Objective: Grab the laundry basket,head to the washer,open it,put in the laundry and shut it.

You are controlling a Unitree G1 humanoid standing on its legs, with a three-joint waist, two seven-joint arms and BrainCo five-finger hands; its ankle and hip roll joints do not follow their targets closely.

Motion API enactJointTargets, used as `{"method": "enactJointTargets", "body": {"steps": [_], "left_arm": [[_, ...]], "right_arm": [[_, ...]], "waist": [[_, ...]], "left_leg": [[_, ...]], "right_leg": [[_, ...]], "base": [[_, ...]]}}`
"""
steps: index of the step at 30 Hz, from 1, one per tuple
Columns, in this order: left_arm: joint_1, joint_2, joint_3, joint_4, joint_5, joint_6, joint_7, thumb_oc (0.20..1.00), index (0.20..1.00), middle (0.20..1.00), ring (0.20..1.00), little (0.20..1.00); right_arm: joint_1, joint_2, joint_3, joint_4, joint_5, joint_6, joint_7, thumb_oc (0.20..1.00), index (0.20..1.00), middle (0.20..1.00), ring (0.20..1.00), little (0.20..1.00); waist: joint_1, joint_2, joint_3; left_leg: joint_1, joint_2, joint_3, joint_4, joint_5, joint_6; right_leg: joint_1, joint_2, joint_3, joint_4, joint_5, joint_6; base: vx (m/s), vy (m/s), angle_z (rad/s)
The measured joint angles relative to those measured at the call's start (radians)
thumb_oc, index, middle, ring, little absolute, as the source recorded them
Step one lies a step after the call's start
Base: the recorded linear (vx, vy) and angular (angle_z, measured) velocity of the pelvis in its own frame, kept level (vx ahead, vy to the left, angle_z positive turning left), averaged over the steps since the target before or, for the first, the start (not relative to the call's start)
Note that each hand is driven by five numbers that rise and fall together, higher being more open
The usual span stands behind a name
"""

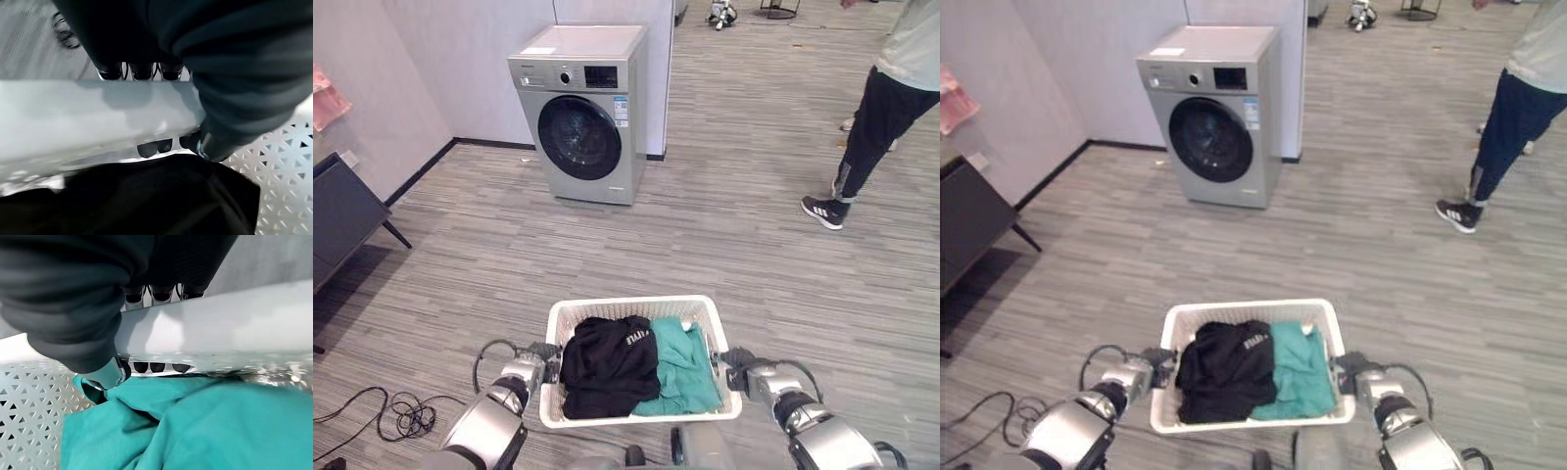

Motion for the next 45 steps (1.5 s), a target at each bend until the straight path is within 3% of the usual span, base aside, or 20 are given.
{"method": "enactJointTargets", "body": {"steps": [1,2,4,7,8,10,12,13,14,17,19,23,25,29,30,34,36,38,42,45], "left_arm": [[-0.006,0.004,0.000,-0.001,0.000,-0.001,0.000,0.200,0.200,0.200,0.200,0.200],[-0.010,0.009,-0.004,-0.007,0.001,-0.003,-0.001,0.200,0.200,0.200,0.200,0.200],[-0.012,0.009,-0.005,-0.012,0.005,0.001,-0.008,0.200,0.200,0.200,0.200,0.200],[-0.009,-0.022,-0.010,-0.002,0.009,-0.002,-0.012,0.200,0.200,0.200,0.200,0.200],[-0.007,-0.052,-0.010,0.020,0.011,-0.001,-0.013,0.200,0.200,0.200,0.200,0.200],[0.010,-0.071,-0.004,0.024,0.012,-0.001,-0.013,0.200,0.200,0.200,0.200,0.200],[0.032,-0.079,0.007,0.022,0.025,-0.001,-0.013,0.200,0.200,0.200,0.200,0.200],[0.027,-0.078,0.026,0.012,0.032,-0.006,-0.014,0.200,0.200,0.200,0.200,0.200],[0.026,-0.081,0.027,0.010,0.039,-0.003,-0.015,0.200,0.200,0.200,0.200,0.200],[0.036,-0.047,0.036,-0.007,0.039,0.001,-0.021,0.200,0.200,0.200,0.200,0.200],[0.041,-0.041,0.029,-0.007,0.038,0.003,-0.027,0.200,0.200,0.200,0.200,0.200],[0.046,-0.036,0.027,-0.016,0.039,0.007,-0.029,0.200,0.200,0.200,0.200,0.200],[0.047,-0.041,0.029,-0.018,0.040,0.006,-0.029,0.200,0.200,0.200,0.200,0.200],[0.068,-0.039,0.030,-0.009,0.040,0.005,-0.028,0.200,0.200,0.200,0.200,0.200],[0.100,-0.028,0.026,-0.015,0.040,-0.006,-0.026,0.200,0.200,0.200,0.200,0.200],[0.094,-0.018,0.001,-0.017,0.040,0.001,-0.028,0.200,0.200,0.200,0.200,0.200],[0.092,-0.027,-0.008,-0.017,0.039,-0.001,-0.026,0.200,0.200,0.200,0.200,0.200],[0.066,-0.029,-0.007,-0.018,0.039,-0.002,-0.025,0.200,0.200,0.200,0.200,0.200],[0.050,-0.019,-0.020,-0.069,0.041,-0.002,-0.024,0.200,0.200,0.200,0.200,0.200],[0.061,-0.022,-0.017,-0.071,0.050,0.001,-0.022,0.200,0.200,0.200,0.200,0.200]], "right_arm": [[-0.002,0.002,-0.001,-0.001,0.001,-0.002,0.000,0.200,0.200,0.200,0.200,0.200],[0.001,0.001,-0.011,-0.003,0.002,-0.011,0.000,0.200,0.200,0.200,0.200,0.200],[0.004,-0.003,-0.021,0.001,0.002,-0.006,0.000,0.200,0.200,0.200,0.200,0.200],[0.010,-0.026,-0.040,0.011,0.000,-0.007,0.001,0.200,0.200,0.200,0.200,0.200],[0.010,-0.039,-0.041,0.035,0.000,0.003,0.003,0.200,0.200,0.200,0.200,0.200],[0.013,-0.051,-0.037,0.050,0.000,0.015,0.006,0.200,0.200,0.200,0.200,0.200],[0.013,-0.060,-0.017,0.047,-0.004,0.020,0.013,0.200,0.200,0.200,0.200,0.200],[0.015,-0.070,-0.019,0.030,-0.006,0.019,0.020,0.200,0.200,0.200,0.200,0.200],[0.011,-0.073,-0.018,0.032,-0.006,0.022,0.022,0.200,0.200,0.200,0.200,0.200],[0.006,-0.048,-0.015,0.024,-0.005,0.023,0.018,0.200,0.200,0.200,0.200,0.200],[0.006,-0.040,-0.006,0.030,-0.005,0.024,0.016,0.200,0.200,0.200,0.200,0.200],[0.015,-0.039,0.004,0.030,-0.001,0.023,0.015,0.200,0.200,0.200,0.200,0.200],[0.008,-0.046,0.005,0.035,0.001,0.020,0.016,0.200,0.200,0.200,0.200,0.200],[0.015,-0.033,0.023,0.051,-0.001,0.019,0.018,0.200,0.200,0.200,0.200,0.200],[0.043,-0.014,0.033,0.053,-0.004,0.005,0.016,0.200,0.200,0.200,0.200,0.200],[0.070,-0.003,0.019,0.048,-0.008,0.007,0.019,0.200,0.200,0.200,0.200,0.200],[0.078,-0.012,-0.001,0.041,-0.010,0.003,0.018,0.200,0.200,0.200,0.200,0.200],[0.070,-0.027,-0.002,0.018,-0.019,0.003,0.019,0.200,0.200,0.200,0.200,0.200],[0.077,-0.034,-0.058,0.008,-0.016,0.003,0.026,0.200,0.200,0.200,0.200,0.200],[0.080,-0.033,-0.069,0.020,-0.016,-0.007,0.042,0.200,0.200,0.200,0.200,0.200]], "waist": [[-0.008,-0.003,-0.002],[-0.022,-0.024,-0.007],[-0.039,-0.042,-0.026],[-0.066,-0.050,-0.030],[-0.066,-0.036,-0.032],[-0.083,-0.019,-0.043],[-0.084,-0.003,-0.057],[-0.093,-0.014,-0.051],[-0.089,-0.026,-0.048],[-0.056,-0.104,-0.008],[-0.051,-0.135,0.000],[-0.042,-0.116,-0.001],[-0.033,-0.067,-0.004],[-0.006,-0.038,-0.005],[-0.004,-0.032,-0.031],[-0.009,-0.050,-0.029],[-0.014,-0.046,-0.020],[-0.009,-0.031,-0.007],[0.016,-0.062,-0.013],[0.057,-0.040,-0.028]], "left_leg": [[0.028,0.000,-0.015,0.001,-0.020,-0.009],[0.062,-0.005,-0.045,0.014,-0.064,-0.075],[0.092,-0.008,-0.073,0.026,-0.105,-0.084],[0.190,-0.008,-0.092,0.012,-0.147,-0.150],[0.244,0.007,-0.095,0.031,-0.153,-0.154],[0.252,0.045,-0.099,0.151,-0.130,-0.181],[0.204,0.072,-0.095,0.320,-0.110,-0.206],[0.049,0.087,-0.089,0.608,0.037,-0.309],[-0.046,0.082,-0.081,0.737,0.038,-0.317],[-0.295,0.120,-0.004,0.914,0.021,-0.248],[-0.391,0.157,0.059,0.740,0.000,-0.199],[-0.459,0.190,0.104,0.360,0.057,-0.206],[-0.439,0.196,0.018,0.020,0.137,-0.214],[-0.335,0.163,0.047,0.027,0.204,-0.131],[-0.276,0.159,0.027,0.021,0.285,-0.077],[-0.180,0.124,0.070,-0.055,0.256,-0.026],[-0.147,0.093,0.070,-0.060,0.234,-0.016],[-0.135,0.088,0.057,-0.059,0.228,-0.030],[-0.114,0.051,-0.028,-0.059,0.198,-0.047],[-0.109,0.071,-0.056,-0.058,0.175,-0.072]], "right_leg": [[-0.013,0.021,0.026,-0.127,0.026,0.018],[-0.033,0.033,0.059,-0.245,0.077,0.013],[-0.022,0.039,0.061,-0.463,0.133,0.015],[0.012,0.032,0.072,-0.496,0.195,0.006],[0.054,0.037,0.078,-0.476,0.309,-0.003],[0.113,0.064,0.067,-0.438,0.380,-0.080],[0.165,0.100,0.062,-0.422,0.345,-0.141],[0.215,0.107,0.046,-0.444,0.304,-0.148],[0.244,0.107,0.051,-0.462,0.301,-0.147],[0.363,0.093,0.094,-0.488,0.224,-0.207],[0.435,0.077,0.091,-0.538,0.213,-0.191],[0.533,0.086,0.094,-0.612,0.182,-0.154],[0.550,0.126,0.124,-0.611,0.156,-0.129],[0.674,0.132,0.201,-0.602,0.107,-0.060],[0.669,0.136,0.199,-0.503,0.035,-0.031],[0.356,0.067,0.164,0.113,-0.081,0.067],[0.267,0.015,0.132,0.113,-0.119,0.051],[0.238,0.005,0.100,-0.147,-0.092,0.041],[0.267,-0.008,0.147,-0.323,0.108,0.029],[0.368,0.004,0.070,-0.514,0.242,-0.010]], "base": [[0.53,-0.055,0.49],[0.70,-0.086,0.60],[0.58,-0.083,0.64],[0.49,-0.125,0.55],[0.51,-0.162,0.43],[0.41,-0.150,0.41],[0.39,-0.223,0.23],[0.26,-0.251,0.23],[0.18,-0.183,0.30],[0.36,-0.173,-0.04],[0.25,-0.040,-0.15],[0.37,0.032,-0.19],[0.24,0.052,-0.40],[0.28,0.138,-0.71],[0.26,0.201,-0.92],[0.16,0.083,-0.41],[0.11,-0.033,0.13],[0.15,-0.071,0.39],[0.12,-0.047,0.80],[0.08,0.019,0.23]]}}
